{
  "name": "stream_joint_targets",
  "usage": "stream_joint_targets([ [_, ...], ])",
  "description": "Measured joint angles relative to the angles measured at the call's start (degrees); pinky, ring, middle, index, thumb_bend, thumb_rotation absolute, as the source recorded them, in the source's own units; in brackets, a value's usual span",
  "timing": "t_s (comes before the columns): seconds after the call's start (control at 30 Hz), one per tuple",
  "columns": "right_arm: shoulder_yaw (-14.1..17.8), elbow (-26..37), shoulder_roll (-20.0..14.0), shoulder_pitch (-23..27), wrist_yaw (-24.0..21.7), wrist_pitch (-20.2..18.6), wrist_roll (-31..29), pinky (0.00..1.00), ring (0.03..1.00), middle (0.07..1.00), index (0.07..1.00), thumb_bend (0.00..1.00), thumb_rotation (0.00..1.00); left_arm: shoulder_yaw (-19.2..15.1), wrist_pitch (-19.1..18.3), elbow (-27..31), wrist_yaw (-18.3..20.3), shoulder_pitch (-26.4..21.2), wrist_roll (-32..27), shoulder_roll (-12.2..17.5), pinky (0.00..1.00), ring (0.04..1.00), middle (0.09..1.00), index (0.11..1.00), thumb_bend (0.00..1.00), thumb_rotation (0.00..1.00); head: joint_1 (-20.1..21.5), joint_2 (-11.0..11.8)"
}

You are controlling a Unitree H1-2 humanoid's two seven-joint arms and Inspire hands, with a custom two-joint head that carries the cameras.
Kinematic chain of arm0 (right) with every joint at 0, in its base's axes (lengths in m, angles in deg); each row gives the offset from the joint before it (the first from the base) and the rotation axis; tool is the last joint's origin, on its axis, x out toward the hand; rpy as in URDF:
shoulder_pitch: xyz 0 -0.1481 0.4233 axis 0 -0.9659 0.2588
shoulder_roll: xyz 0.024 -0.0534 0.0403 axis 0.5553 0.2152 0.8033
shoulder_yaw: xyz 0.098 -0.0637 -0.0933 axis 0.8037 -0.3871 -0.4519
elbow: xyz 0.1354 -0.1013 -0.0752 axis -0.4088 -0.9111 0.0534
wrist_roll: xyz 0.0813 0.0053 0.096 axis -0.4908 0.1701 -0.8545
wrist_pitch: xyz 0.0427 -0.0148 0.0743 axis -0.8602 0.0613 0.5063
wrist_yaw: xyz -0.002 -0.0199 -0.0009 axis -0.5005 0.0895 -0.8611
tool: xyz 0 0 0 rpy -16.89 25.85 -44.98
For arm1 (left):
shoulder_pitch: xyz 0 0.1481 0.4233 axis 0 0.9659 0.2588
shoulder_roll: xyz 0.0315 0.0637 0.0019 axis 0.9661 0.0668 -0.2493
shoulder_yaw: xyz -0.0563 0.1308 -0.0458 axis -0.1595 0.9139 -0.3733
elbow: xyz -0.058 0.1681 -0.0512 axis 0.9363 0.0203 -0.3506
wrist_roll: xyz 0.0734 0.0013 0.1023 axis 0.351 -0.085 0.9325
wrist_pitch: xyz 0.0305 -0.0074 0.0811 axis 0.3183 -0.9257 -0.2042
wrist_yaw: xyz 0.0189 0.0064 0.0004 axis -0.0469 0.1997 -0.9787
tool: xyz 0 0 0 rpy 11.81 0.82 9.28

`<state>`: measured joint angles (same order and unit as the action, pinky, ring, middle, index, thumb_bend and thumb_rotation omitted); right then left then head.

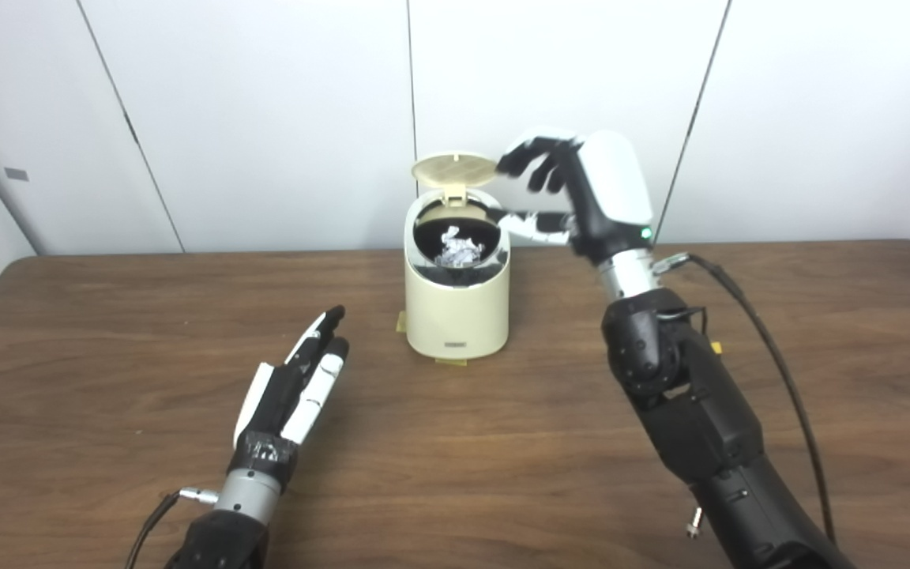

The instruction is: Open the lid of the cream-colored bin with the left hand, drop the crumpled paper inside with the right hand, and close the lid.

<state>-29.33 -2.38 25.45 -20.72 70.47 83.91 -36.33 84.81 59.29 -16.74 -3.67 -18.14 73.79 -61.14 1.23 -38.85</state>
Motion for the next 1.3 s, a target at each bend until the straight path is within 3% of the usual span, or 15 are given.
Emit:
stream_joint_targets([
  [0.13, 3.34, 4.82, 1.52, -0.98, -3.05, -4.58, -5.38, 0.36, 0.393, 0.530, 0.481, 0.50, 0.00, -0.22, 0.28, -1.12, -0.53, -0.51, -0.05, -0.37, 1.00, 1.000, 0.987, 0.982, 0.59, 0.87, 0.09, 0.27],
  [0.27, 5.60, 9.35, 0.94, -2.10, -5.29, -9.57, -6.76, 0.37, 0.443, 0.509, 0.466, 0.50, 0.00, -0.83, 1.46, -2.42, -0.88, -1.69, -0.41, -0.41, 1.00, 1.000, 0.990, 0.992, 0.55, 0.87, 0.09, 0.70],
  [0.33, 6.59, 11.92, -0.22, -3.53, -6.82, -11.71, -7.58, 0.40, 0.403, 0.514, 0.480, 0.50, 0.00, -1.85, 1.10, -2.40, -0.93, -2.34, -2.57, -0.89, 1.00, 1.000, 0.992, 0.994, 0.51, 0.81, 0.09, 0.79],
  [0.4, 8.18, 13.35, -1.05, -5.60, -7.77, -13.10, -8.35, 0.39, 0.393, 0.511, 0.502, 0.50, 0.00, -4.53, -0.84, -2.39, -1.23, -3.64, -6.74, -2.47, 0.99, 0.988, 0.994, 0.995, 0.47, 0.76, -0.09, 0.97],
  [0.47, 8.95, 14.70, -2.11, -8.95, -8.36, -14.60, -8.65, 0.45, 0.407, 0.496, 0.506, 0.51, 0.00, -6.63, -2.64, -2.36, -1.91, -5.42, -9.48, -3.78, 0.99, 0.991, 0.999, 0.999, 0.47, 0.79, -0.18, 1.06],
  [0.57, 11.46, 17.12, -1.71, -14.38, -9.94, -19.76, -11.11, 0.44, 0.435, 0.495, 0.495, 0.52, 0.00, -8.44, -6.03, -1.98, -2.71, -9.04, -13.22, -4.58, 1.00, 0.999, 1.000, 1.000, 0.50, 0.80, -0.26, 1.41],
  [0.67, 16.23, 19.38, 0.93, -18.20, -11.29, -23.33, -19.01, 0.45, 0.433, 0.510, 0.509, 0.52, 0.00, -8.85, -8.40, -1.83, -3.19, -12.05, -14.10, -4.41, 0.99, 1.000, 1.000, 1.000, 0.51, 0.82, -0.18, 1.41],
  [0.7, 17.92, 20.06, 1.96, -19.26, -12.32, -23.47, -22.74, 0.47, 0.498, 0.506, 0.499, 0.52, 0.00, -8.83, -9.21, -1.90, -3.34, -13.16, -14.16, -4.20, 0.99, 1.000, 1.000, 1.000, 0.51, 0.82, -0.18, 1.41],
  [0.77, 21.27, 20.60, 3.49, -20.61, -13.93, -24.37, -30.67, 0.56, 0.637, 0.661, 0.497, 0.51, 0.12, -8.74, -9.77, -2.03, -3.53, -15.01, -14.18, -3.95, 1.00, 1.000, 1.000, 1.000, 0.51, 0.84, -0.18, 1.50],
  [0.83, 22.54, 20.69, 3.83, -21.66, -15.44, -25.60, -36.10, 0.66, 0.745, 0.772, 0.716, 0.59, 0.31, -8.60, -10.03, -2.83, -3.57, -16.81, -14.17, -3.70, 1.00, 1.000, 1.000, 1.000, 0.51, 0.86, -0.09, 1.41],
  [0.97, 20.07, 21.57, 0.99, -24.30, -19.42, -25.81, -41.99, 0.81, 0.869, 0.895, 0.877, 0.63, 0.66, -7.78, -11.21, -6.20, -2.97, -20.48, -14.32, -2.75, 1.00, 1.000, 1.000, 1.000, 0.51, 0.86, -0.70, 1.67],
  [1.0, 19.43, 21.86, -0.02, -25.21, -20.11, -25.81, -43.13, 0.83, 0.878, 0.903, 0.886, 0.63, 0.68, -7.57, -11.53, -7.34, -2.89, -21.60, -14.49, -2.64, 1.00, 1.000, 1.000, 1.000, 0.51, 0.85, -0.70, 1.67],
  [1.07, 18.60, 21.88, -0.77, -26.44, -20.46, -25.84, -44.77, 0.92, 0.921, 0.936, 0.929, 0.64, 0.84, -7.44, -11.73, -9.03, -2.72, -22.98, -14.82, -2.44, 1.00, 1.000, 1.000, 1.000, 0.52, 0.83, -0.79, 1.85],
  [1.17, 16.65, 21.92, -1.58, -29.02, -20.43, -25.88, -46.30, 0.99, 0.980, 0.983, 0.962, 0.65, 0.97, -6.83, -12.51, -12.00, -2.70, -25.48, -14.85, -2.44, 1.00, 1.000, 1.000, 1.000, 0.53, 0.84, -0.97, 1.85],
  [1.3, 13.89, 22.04, -1.94, -31.19, -21.25, -25.90, -46.87, 0.99, 0.989, 0.993, 0.948, 0.64, 1.00, -4.82, -13.15, -15.76, -2.26, -29.38, -14.58, -2.22, 1.00, 1.000, 1.000, 1.000, 0.52, 0.90, -1.49, 2.29],
])
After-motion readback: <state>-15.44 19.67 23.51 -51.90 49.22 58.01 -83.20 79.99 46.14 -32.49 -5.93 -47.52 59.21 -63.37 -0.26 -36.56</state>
